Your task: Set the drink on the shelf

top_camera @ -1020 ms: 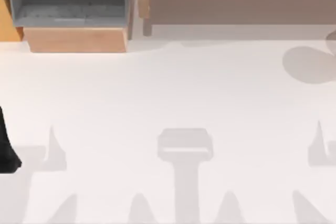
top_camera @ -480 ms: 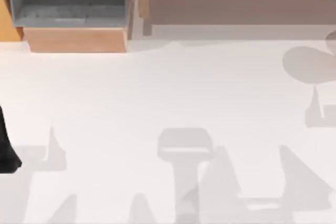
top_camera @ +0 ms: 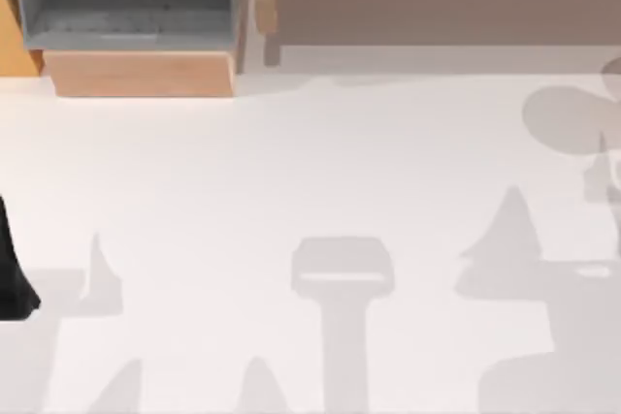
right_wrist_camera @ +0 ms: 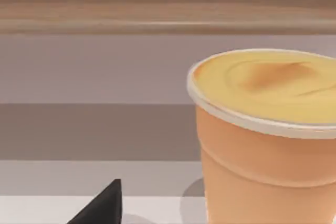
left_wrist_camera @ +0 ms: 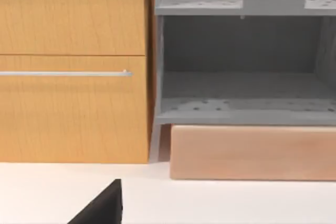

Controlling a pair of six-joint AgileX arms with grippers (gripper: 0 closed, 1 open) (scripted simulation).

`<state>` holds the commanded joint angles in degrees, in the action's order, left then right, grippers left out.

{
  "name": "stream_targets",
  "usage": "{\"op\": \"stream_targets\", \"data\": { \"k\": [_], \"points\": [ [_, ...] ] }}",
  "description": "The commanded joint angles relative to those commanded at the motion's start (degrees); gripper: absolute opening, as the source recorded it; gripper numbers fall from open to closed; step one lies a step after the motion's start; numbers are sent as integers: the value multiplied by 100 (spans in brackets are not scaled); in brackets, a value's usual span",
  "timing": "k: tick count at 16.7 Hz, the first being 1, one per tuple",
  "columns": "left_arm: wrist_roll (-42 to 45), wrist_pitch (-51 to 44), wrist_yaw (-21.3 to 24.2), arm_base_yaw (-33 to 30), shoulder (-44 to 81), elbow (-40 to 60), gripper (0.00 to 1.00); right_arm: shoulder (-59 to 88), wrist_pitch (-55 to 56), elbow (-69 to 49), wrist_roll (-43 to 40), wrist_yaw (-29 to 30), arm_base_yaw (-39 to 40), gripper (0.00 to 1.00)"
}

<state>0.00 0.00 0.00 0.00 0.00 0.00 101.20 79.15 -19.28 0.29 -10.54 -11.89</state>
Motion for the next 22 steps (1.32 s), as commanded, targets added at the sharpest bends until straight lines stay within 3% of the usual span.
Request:
{"op": "stream_targets", "data": {
  "k": [8, 16, 22],
  "points": [
    [0, 0, 0, 0, 0, 0, 100, 2429, 2125, -584, -16, -240, -340, 100],
    [0, 0, 0, 0, 0, 0, 100, 2558, 2116, -672, -19, -227, -317, 100],
    [0, 0, 0, 0, 0, 0, 100, 2700, 1474, -1527, -19, -81, -186, 100]
  ]
}}
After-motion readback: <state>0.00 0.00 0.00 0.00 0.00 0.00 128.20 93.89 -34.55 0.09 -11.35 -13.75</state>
